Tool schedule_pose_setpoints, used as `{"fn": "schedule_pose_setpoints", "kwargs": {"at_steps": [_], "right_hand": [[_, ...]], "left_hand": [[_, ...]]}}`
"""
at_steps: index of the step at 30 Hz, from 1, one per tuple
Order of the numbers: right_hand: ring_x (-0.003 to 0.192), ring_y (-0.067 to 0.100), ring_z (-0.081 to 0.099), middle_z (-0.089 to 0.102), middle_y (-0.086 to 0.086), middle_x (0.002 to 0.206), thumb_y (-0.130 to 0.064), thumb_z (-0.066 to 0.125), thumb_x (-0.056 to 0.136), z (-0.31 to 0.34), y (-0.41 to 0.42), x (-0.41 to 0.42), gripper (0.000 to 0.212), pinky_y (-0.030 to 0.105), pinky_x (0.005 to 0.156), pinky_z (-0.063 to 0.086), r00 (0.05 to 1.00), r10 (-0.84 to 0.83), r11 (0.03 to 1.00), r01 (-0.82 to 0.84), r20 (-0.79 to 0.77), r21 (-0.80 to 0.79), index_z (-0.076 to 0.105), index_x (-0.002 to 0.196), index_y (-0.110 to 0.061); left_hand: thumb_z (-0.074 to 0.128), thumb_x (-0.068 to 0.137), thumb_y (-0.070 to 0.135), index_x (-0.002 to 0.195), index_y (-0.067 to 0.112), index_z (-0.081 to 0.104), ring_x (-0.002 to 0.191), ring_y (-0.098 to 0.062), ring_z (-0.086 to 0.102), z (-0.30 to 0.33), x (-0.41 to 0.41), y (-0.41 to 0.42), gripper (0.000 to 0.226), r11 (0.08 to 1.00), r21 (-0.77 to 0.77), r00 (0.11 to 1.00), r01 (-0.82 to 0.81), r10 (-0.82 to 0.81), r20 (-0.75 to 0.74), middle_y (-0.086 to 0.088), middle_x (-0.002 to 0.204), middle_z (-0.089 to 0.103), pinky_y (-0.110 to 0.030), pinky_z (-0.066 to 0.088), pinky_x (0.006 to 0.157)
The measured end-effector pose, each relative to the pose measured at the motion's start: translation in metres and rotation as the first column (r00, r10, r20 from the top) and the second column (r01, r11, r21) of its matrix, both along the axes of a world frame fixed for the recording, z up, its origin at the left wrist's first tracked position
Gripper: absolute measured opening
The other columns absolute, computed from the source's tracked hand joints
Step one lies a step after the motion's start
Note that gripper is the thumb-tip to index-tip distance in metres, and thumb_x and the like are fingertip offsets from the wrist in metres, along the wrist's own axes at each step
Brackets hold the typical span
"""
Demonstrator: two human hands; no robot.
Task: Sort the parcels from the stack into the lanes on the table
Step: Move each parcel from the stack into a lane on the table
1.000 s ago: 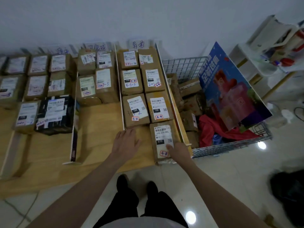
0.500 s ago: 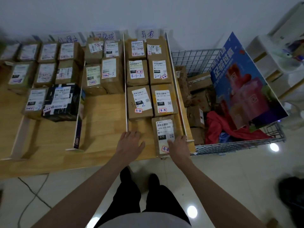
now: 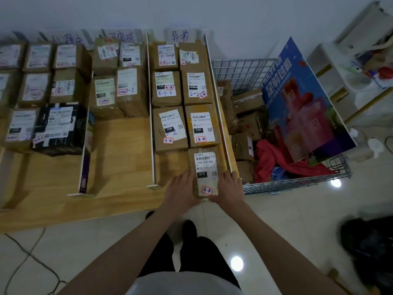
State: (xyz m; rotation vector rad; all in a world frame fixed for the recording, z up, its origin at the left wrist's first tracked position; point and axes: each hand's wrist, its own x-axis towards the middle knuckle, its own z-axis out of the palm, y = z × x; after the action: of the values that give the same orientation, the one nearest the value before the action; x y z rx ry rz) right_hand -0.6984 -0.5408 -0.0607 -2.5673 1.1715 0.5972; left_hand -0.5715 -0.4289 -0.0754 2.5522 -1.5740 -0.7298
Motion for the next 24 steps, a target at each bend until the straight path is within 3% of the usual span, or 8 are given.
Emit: {"fn": "schedule_pose_setpoints", "kwargs": {"at_steps": [12,19,24], "right_hand": [[0.121,0.026,0.04,0.049,0.006,0.132,-0.055,0.07,0.08,-0.003,-0.026,0.01,0.074,0.036,0.101,0.037,0.994,0.111,0.991,-0.11,0.003,-0.077,0.043,0.134,-0.011],[0.126,0.028,0.04,0.048,0.008,0.136,-0.046,0.064,0.088,0.005,-0.038,0.016,0.066,0.041,0.105,0.036,0.997,0.071,0.997,-0.071,0.032,0.011,0.04,0.14,-0.013],[0.13,0.031,0.041,0.05,0.01,0.136,-0.036,0.055,0.094,0.026,-0.05,0.024,0.046,0.046,0.107,0.034,0.998,0.032,0.999,-0.033,0.059,0.018,0.047,0.134,-0.016]], "left_hand": [[0.067,0.079,0.063,0.153,0.009,0.016,0.141,-0.02,0.032,-0.009,0.012,-0.021,0.105,1.0,-0.018,0.999,0.005,-0.004,0.04,-0.005,0.155,0.03,-0.036,0.023,0.118],[0.07,0.073,0.067,0.15,0.011,0.023,0.137,-0.022,0.037,0.001,0.02,-0.031,0.106,0.998,0.029,0.994,0.048,-0.051,0.098,-0.004,0.15,0.038,-0.039,0.026,0.117],[0.061,0.083,0.063,0.141,0.018,0.039,0.13,-0.022,0.046,0.019,0.036,-0.032,0.077,1.0,-0.013,0.994,0.024,-0.022,0.107,-0.002,0.141,0.049,-0.04,0.033,0.112]]}}
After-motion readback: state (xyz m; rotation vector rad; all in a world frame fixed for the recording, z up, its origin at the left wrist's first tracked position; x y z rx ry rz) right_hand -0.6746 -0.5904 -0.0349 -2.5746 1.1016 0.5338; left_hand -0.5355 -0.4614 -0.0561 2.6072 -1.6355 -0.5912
